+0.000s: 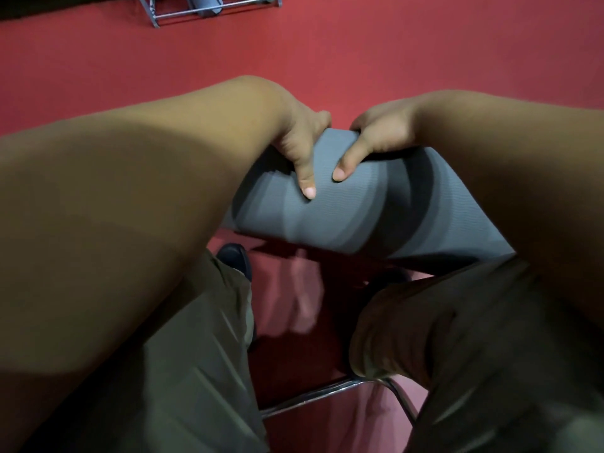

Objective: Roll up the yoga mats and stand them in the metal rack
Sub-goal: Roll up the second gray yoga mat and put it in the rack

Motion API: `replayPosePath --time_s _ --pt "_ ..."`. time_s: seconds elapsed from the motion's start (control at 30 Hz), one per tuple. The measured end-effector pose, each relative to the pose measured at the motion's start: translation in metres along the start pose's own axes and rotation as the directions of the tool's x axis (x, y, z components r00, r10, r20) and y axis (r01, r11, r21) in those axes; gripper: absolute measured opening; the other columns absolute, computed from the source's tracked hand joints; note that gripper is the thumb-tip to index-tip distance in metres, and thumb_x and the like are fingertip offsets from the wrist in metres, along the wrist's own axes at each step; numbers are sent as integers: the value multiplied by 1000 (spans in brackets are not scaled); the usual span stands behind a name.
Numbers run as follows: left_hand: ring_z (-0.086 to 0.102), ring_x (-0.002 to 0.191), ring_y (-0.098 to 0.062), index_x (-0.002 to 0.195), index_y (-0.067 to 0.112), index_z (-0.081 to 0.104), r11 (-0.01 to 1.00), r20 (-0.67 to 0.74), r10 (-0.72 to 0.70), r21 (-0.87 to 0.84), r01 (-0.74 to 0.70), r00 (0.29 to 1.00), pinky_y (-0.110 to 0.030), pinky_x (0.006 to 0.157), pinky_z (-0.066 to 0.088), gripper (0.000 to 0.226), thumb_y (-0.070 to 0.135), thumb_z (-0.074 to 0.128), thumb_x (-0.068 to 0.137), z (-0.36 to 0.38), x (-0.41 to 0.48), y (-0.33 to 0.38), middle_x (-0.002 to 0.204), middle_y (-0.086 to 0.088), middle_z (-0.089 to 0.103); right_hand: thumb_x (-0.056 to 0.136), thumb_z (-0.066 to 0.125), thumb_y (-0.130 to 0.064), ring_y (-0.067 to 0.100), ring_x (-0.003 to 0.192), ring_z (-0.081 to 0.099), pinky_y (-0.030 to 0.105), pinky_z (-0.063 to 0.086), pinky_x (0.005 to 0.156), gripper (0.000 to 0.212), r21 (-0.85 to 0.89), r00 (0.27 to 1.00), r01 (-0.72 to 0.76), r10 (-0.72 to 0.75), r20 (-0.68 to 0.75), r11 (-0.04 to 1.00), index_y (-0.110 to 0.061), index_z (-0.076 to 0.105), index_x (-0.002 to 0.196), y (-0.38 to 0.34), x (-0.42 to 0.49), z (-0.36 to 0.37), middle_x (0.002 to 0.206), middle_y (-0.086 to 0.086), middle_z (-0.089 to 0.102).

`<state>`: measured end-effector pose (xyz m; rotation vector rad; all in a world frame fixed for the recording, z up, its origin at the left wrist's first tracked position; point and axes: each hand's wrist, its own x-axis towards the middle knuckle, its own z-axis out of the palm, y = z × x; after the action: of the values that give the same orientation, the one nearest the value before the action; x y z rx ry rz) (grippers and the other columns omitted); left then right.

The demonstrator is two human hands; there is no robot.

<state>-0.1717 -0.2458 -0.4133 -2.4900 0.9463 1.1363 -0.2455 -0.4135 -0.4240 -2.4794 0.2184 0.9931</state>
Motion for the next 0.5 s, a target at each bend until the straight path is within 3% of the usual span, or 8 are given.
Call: replayPosePath --time_s 0.13,0.3,0.4,0.5 --pt "65 107 -28 132 29 47 1000 -59 21 17 -20 998 -50 99 57 120 73 98 34 -3 -4 -1 118 3 64 51 96 -68 23 86 82 48 63 94 75 49 999 -23 20 51 999 -27 78 112 1 -2 1 97 -3 83" --pt "76 93 -22 115 30 66 997 -21 45 -61 -46 999 -46 89 64 91 68 101 40 -4 -8 -4 101 6 78 58 94 -64 24 89 82 50 63 95 73 59 997 15 -19 75 998 -27 75 118 -1 -2 0 99 -3 83" --pt "81 86 -24 114 28 71 989 28 43 -142 -39 999 -49 86 66 82 60 103 47 -5 -9 -8 95 4 82 65 94 -56 27 94 81 52 62 96 70 67 993 42 -49 108 997 -25 71 124 -3 -6 -4 105 0 83" --pt "82 88 -29 120 26 71 971 78 41 -238 -21 996 -55 88 65 79 54 102 53 -5 -11 -11 100 -1 83 62 96 -55 23 105 77 47 60 101 84 9 989 76 -76 130 997 -24 64 132 -9 -10 -3 117 -1 78"
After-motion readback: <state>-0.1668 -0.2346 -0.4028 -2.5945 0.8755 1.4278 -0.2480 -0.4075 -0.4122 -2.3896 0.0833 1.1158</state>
